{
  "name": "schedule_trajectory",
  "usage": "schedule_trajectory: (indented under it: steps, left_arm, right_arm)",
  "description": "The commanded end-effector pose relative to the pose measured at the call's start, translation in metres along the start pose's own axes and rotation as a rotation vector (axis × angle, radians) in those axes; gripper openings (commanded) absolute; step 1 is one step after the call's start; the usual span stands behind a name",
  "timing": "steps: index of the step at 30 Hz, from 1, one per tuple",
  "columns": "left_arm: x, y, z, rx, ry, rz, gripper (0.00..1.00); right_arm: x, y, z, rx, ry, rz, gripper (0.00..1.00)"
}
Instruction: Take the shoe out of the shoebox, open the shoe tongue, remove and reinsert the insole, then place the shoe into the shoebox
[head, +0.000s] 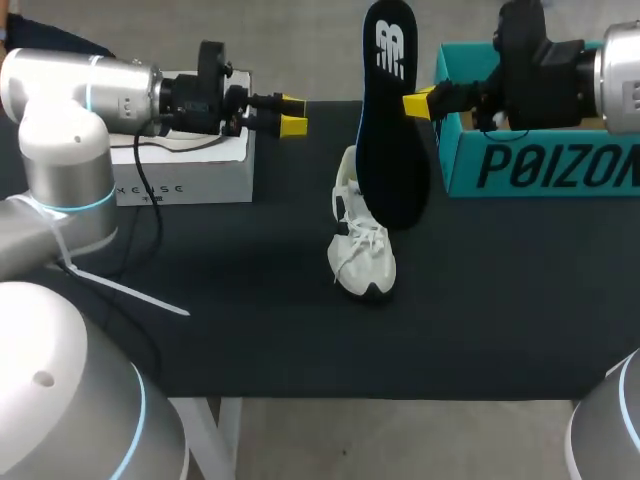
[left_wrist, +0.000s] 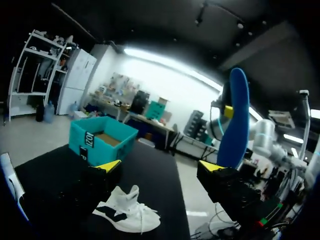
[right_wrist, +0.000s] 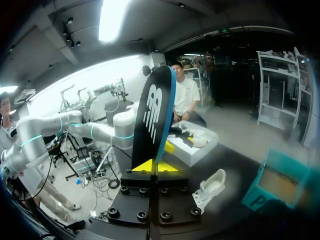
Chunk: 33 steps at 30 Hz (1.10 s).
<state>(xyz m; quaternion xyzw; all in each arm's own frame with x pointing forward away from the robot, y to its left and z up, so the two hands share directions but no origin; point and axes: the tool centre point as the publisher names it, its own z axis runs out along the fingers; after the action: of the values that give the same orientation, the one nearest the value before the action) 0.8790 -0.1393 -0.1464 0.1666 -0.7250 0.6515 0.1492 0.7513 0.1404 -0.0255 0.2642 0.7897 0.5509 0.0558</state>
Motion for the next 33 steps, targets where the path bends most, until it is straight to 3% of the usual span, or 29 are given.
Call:
schedule_trajectory:
  steps: [1, 4, 6, 8, 13, 23, 33]
  left_arm:
    - [0.005, 0.006, 0.003, 0.074, -0.043, -0.138, 1.00]
    - [0.005, 0.006, 0.003, 0.074, -0.043, -0.138, 1.00]
    - [0.016, 0.002, 0.005, 0.211, 0.045, -0.250, 1.00]
    - [0.023, 0.000, 0.003, 0.294, 0.093, -0.319, 1.00]
    - [0.040, -0.003, -0.011, 0.387, 0.194, -0.474, 1.00]
    - [0.070, -0.011, -0.032, 0.399, 0.306, -0.751, 1.00]
    - [0.077, -0.015, -0.040, 0.262, 0.339, -0.850, 1.00]
  right_arm:
    - [-0.001, 0.000, 0.003, 0.001, -0.001, 0.001, 0.00]
    - [-0.001, 0.000, 0.003, 0.001, -0.001, 0.001, 0.00]
    - [-0.001, 0.000, 0.003, 0.001, -0.001, 0.001, 0.00]
    - [-0.001, 0.000, 0.003, 0.001, -0.001, 0.001, 0.00]
    - [-0.001, 0.000, 0.003, 0.001, -0.001, 0.001, 0.00]
    - [-0.001, 0.000, 0.003, 0.001, -0.001, 0.001, 0.00]
    - [-0.001, 0.000, 0.003, 0.001, -0.001, 0.001, 0.00]
